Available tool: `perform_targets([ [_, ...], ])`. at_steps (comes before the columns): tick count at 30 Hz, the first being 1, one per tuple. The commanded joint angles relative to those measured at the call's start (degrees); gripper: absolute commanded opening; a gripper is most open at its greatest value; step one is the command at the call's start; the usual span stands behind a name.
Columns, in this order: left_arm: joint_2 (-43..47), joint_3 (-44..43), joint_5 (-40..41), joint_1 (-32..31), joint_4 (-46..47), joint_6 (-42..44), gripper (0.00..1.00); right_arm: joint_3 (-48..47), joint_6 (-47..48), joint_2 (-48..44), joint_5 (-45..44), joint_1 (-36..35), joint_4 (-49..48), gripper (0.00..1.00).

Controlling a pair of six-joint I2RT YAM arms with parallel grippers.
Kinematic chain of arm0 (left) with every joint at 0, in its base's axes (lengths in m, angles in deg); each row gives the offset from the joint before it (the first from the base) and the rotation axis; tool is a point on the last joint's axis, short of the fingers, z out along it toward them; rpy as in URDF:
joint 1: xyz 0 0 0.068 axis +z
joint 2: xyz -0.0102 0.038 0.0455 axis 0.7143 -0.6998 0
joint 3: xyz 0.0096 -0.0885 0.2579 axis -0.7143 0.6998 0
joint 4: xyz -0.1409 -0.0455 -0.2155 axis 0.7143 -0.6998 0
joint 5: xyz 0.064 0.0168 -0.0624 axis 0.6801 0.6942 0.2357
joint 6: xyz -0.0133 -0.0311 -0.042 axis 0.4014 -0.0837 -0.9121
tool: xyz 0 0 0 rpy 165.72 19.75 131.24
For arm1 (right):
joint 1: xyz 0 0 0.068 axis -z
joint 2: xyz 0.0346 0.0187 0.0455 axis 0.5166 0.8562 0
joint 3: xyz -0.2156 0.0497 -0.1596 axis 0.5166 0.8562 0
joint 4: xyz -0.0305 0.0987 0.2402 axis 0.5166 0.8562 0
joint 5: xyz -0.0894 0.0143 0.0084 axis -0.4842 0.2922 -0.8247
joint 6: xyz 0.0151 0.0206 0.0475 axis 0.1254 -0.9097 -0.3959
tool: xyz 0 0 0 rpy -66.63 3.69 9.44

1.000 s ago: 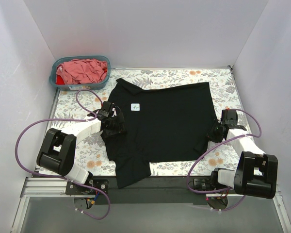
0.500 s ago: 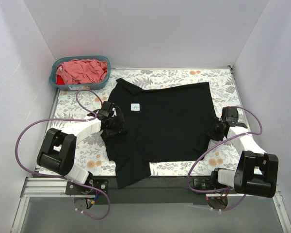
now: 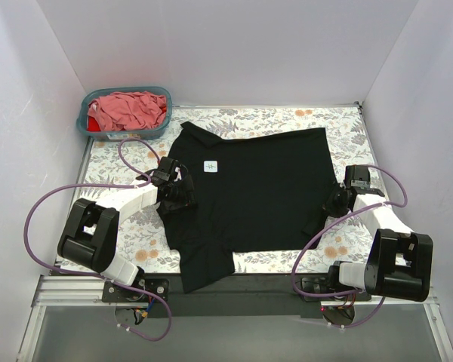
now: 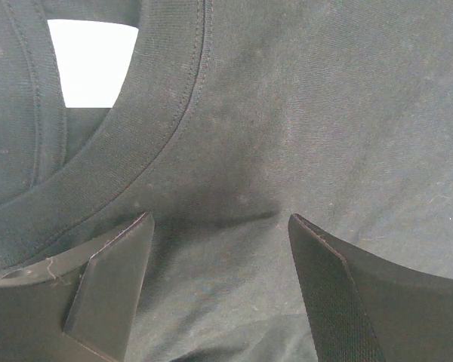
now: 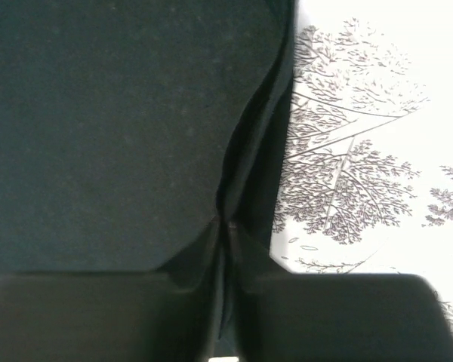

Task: Fold and stack the t-shirts
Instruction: Flatten the tshirt out

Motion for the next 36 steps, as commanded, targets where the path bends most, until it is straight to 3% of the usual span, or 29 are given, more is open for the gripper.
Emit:
perform_targets([
  [1,-3.29,1.50,2.67,0.01,-1.11,0.73,0.72,-0.90,0.39,0.09,-3.70,0.28,1.56,0.09],
  [5,-3.99,1.32,3.11,0.01,-1.64,0.73,0.72,-4.05,3.02,0.09,-10.37,0.46,6.30,0.01],
  [13,-4.16,1.24,3.55,0.01,-1.82,0.73,0.72,-11.10,10.58,3.51,-28.46,0.81,13.60,0.01],
  [17,-4.08,1.24,3.63,0.01,-1.90,0.73,0.72,-12.42,12.25,5.36,-32.96,0.81,14.31,0.01],
  [19,-3.90,1.24,3.63,0.10,-1.90,0.73,0.72,-12.42,12.34,6.41,-34.37,0.81,14.40,0.04],
  [20,-3.90,1.24,3.72,0.01,-1.90,0.73,0.72,-12.33,12.08,6.59,-34.55,0.73,14.48,0.13],
  [25,-3.73,1.24,3.81,0.01,-1.90,0.56,0.71,-12.85,9.19,7.56,-35.08,0.81,17.11,0.49],
  [27,-3.46,1.24,3.81,0.01,-1.73,0.47,0.72,-13.91,8.56,7.03,-34.03,0.81,18.08,0.52],
  [32,-1.71,1.15,6.79,0.01,-1.73,0.03,0.72,-15.67,8.04,3.88,-17.62,-0.85,17.48,0.52],
  [35,-1.44,0.89,7.85,0.10,-2.52,-0.67,0.72,-15.67,8.04,3.08,-10.39,-8.12,15.99,0.52],
  [36,-1.44,0.80,8.38,0.10,-3.30,-0.93,0.72,-15.85,7.95,3.08,-9.69,-13.81,15.81,0.52],
])
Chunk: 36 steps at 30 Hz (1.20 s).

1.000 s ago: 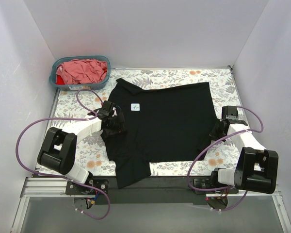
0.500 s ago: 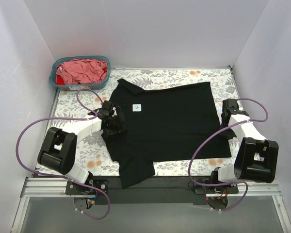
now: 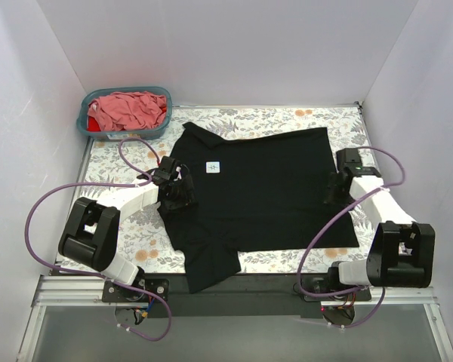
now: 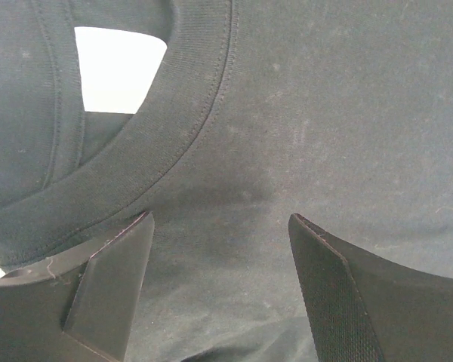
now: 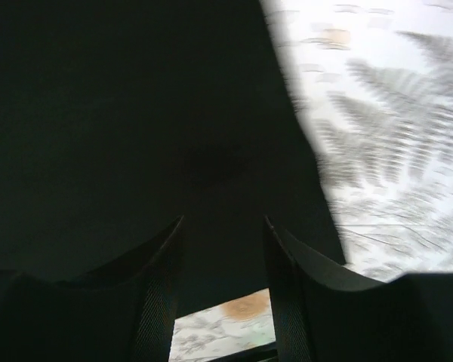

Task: Fold and stack the t-shirts
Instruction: Flatten the tshirt out

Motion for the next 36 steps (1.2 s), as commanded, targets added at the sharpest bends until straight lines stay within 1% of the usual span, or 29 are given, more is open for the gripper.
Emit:
perform_targets([
  [1,-0.81,1.71,8.13,0.38,-2.72,0.14,0.72,-2.30,-0.95,-1.43,9.47,-11.95,-1.24,0.52],
  [2,-0.81,1.80,9.10,0.55,-2.90,0.14,0.72,-2.56,-1.21,-1.25,10.16,-18.33,-2.46,0.52],
  [4,-0.98,1.98,10.25,1.69,-3.07,0.31,0.72,-2.39,-1.82,-0.99,12.79,-25.04,-4.57,0.50],
  [5,-1.76,1.72,11.04,2.13,-3.25,0.40,0.72,-2.30,-1.74,-0.73,13.50,-31.86,-5.80,0.50],
  [8,-3.17,0.23,12.18,3.63,-3.16,0.92,0.72,-2.82,-0.95,1.11,13.34,-40.96,-10.03,0.50],
  [9,-4.22,-0.30,12.63,3.81,-2.99,1.01,0.72,-3.09,-0.34,1.99,12.90,-45.42,-10.91,0.50],
  [11,-5.63,-2.14,13.41,4.16,-2.81,1.10,0.72,-3.62,1.24,4.71,10.44,-48.27,-12.23,0.50],
  [17,-11.00,-7.07,17.02,4.51,-3.42,2.16,0.72,-2.12,5.38,8.15,5.87,-47.58,-13.90,0.51],
  [18,-11.09,-8.12,17.63,4.60,-3.77,2.50,0.72,-1.95,5.90,7.89,5.95,-47.49,-13.82,0.51],
  [21,-10.30,-9.09,17.55,4.60,-3.95,2.25,0.76,-0.98,7.14,6.22,5.52,-47.23,-13.90,0.52],
  [25,-7.32,-10.67,15.10,4.60,-5.70,1.19,0.79,0.95,7.31,4.29,4.11,-44.95,-13.55,0.54],
  [28,-3.54,-10.15,13.78,4.60,-7.20,0.05,0.80,2.44,6.52,1.75,6.46,-38.81,-13.55,0.54],
  [29,-1.62,-9.37,13.16,4.60,-7.29,-0.30,0.80,2.80,6.17,0.43,7.09,-35.39,-13.55,0.54],
  [31,-0.55,-8.83,12.98,4.60,-7.91,-0.66,0.80,3.59,5.38,-0.54,8.06,-32.21,-13.64,0.54],
  [32,-0.46,-9.27,12.72,4.60,-7.99,-0.92,0.80,3.76,5.29,-1.07,8.50,-29.58,-13.81,0.54],
  [36,-3.78,-12.25,11.49,4.60,-8.79,-1.01,0.80,3.77,4.42,-0.02,9.91,-24.12,-14.25,0.54],
])
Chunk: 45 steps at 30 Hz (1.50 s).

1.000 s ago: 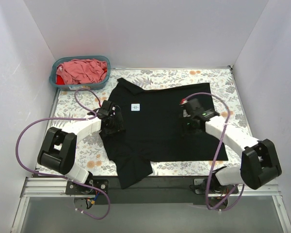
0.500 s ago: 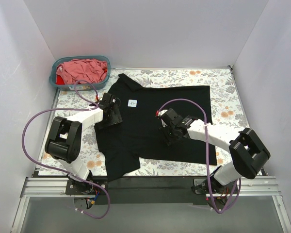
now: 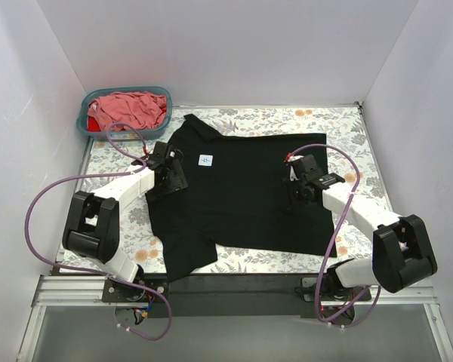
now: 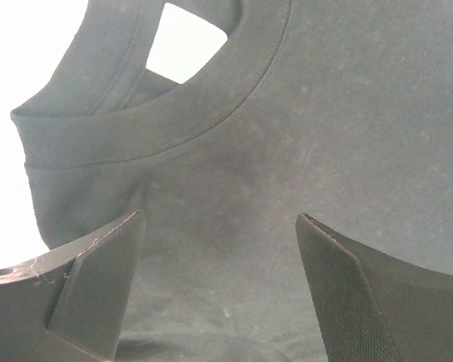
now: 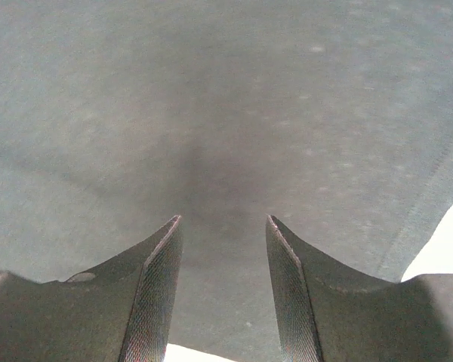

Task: Fold and stack the t-shirts
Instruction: Flatten the tshirt out

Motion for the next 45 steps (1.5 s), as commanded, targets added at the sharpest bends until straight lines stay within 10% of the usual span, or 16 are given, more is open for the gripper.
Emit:
perform_targets([
  [1,-1.36,-3.25,-1.36,0.27,-1.25,-0.61,0.80,0.12,-1.42,0.81,2.74,3.64,-1.53,0.55],
  [16,-1.83,-3.52,2.50,0.27,-5.20,-2.98,0.79,-0.94,-0.73,1.89,11.87,10.60,-1.54,0.54],
  [32,3.47,6.67,-1.72,8.71,2.27,-2.46,0.40,-16.47,5.15,13.37,27.52,-31.30,-11.99,0.18],
  [45,0.04,6.94,0.66,10.90,3.85,-0.70,0.34,-30.47,17.73,34.12,30.51,-42.49,-2.24,0.13],
])
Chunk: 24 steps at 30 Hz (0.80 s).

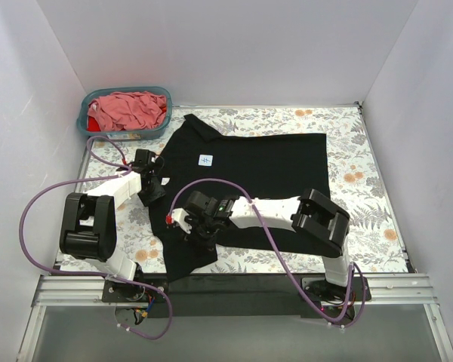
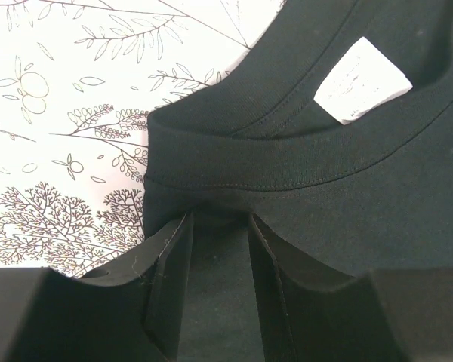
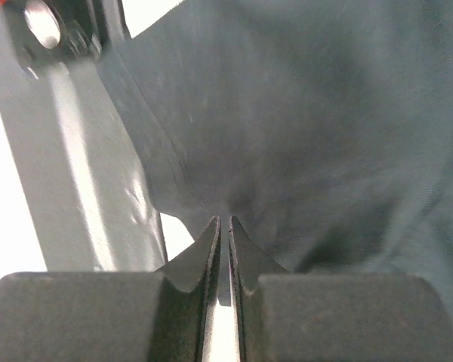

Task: Fold and stack the t-shirts
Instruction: Flatten the tshirt out

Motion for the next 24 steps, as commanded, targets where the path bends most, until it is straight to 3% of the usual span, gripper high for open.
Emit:
perform_targets([
  [1,-0.27,0.53,1.95,0.55,0.99,0.78,0.34,-1.64,4.82,2.17,1.47,-0.30,5.98,0.13],
  [8,-1.50,0.36,3.44,1.60,0.99,1.40,0.34,-4.01,7.98,4.90,2.08,-0.48,13.53,0.14],
  [17,-2.29,-0.17,4.05,2.39,0.64,1.49,0.37,-0.15,9.83,4.20,2.26,-0.66,16.62,0.14],
  [24,-1.24,0.09,5.28,2.74,-0.59,1.49,0.45,-1.03,11.06,3.76,3.67,-1.27,19.52,0.15],
])
